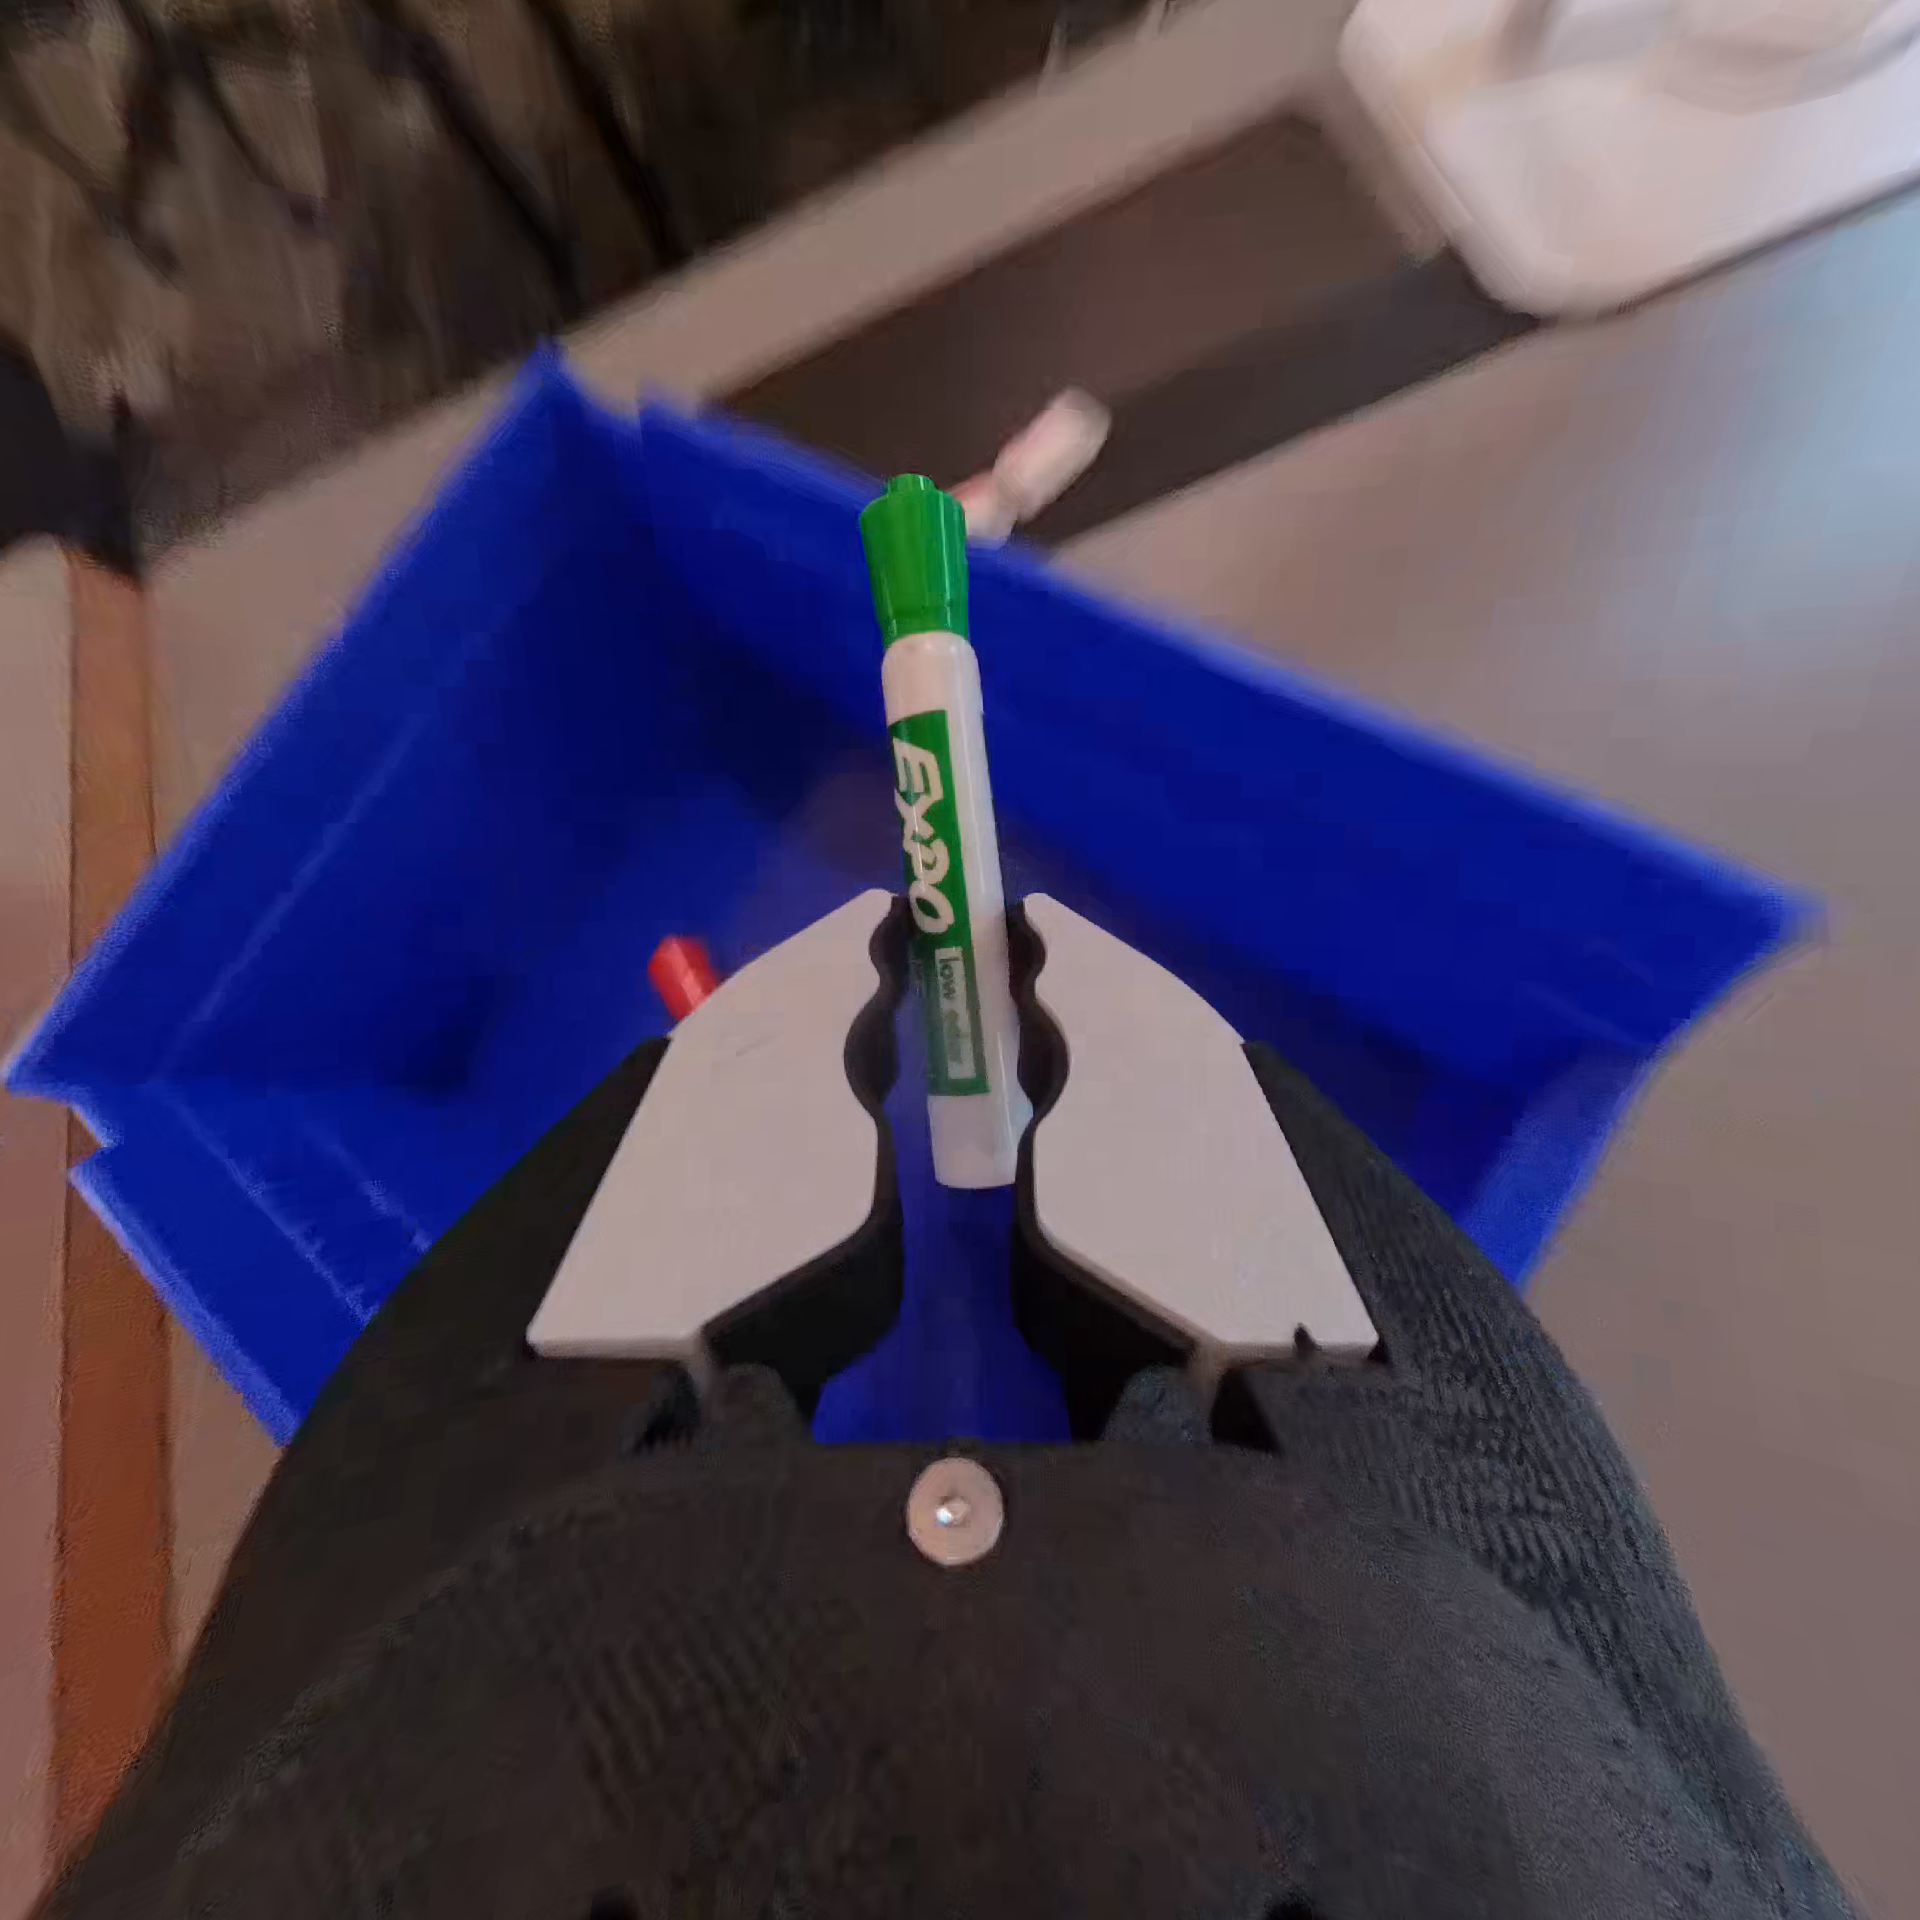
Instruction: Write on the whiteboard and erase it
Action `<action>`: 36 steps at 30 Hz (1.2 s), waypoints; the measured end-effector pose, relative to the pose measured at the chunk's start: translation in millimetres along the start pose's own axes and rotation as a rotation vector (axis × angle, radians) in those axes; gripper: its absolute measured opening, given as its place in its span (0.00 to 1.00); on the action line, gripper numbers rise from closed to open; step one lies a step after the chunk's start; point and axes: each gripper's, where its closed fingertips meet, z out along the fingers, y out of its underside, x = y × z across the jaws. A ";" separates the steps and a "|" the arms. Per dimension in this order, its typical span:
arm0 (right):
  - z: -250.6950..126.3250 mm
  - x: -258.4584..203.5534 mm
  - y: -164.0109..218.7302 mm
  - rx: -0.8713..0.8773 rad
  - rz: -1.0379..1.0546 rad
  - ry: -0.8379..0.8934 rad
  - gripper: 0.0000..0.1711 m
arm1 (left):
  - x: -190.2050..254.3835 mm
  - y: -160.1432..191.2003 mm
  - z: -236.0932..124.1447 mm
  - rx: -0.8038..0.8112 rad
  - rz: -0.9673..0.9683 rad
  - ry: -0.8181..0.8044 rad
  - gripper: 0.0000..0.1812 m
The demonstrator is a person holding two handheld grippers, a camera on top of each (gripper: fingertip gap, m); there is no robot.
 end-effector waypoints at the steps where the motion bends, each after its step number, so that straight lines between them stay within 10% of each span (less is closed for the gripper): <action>1: -0.2 -0.7 -1.3 0.005 -0.003 -0.001 0.10 | 14.0 -17.7 -18.9 0.108 -0.018 0.059 0.11; 7: 1.2 -22.6 -23.2 0.092 0.085 -0.119 0.12 | 184.7 -93.2 -127.4 0.648 -0.047 0.852 0.10; 16: -11.0 -64.5 -76.8 0.238 0.359 -0.372 0.19 | 389.7 -60.2 -133.5 0.548 -0.072 1.416 0.10; 26: -1.4 -109.6 -42.0 -0.018 0.152 -0.529 0.11 | 438.6 -21.6 -124.3 0.487 0.219 1.316 0.10; 36: -10.9 -87.5 -41.5 0.093 -0.264 -0.328 0.29 | 384.9 -60.5 -138.3 0.518 -0.379 1.548 0.10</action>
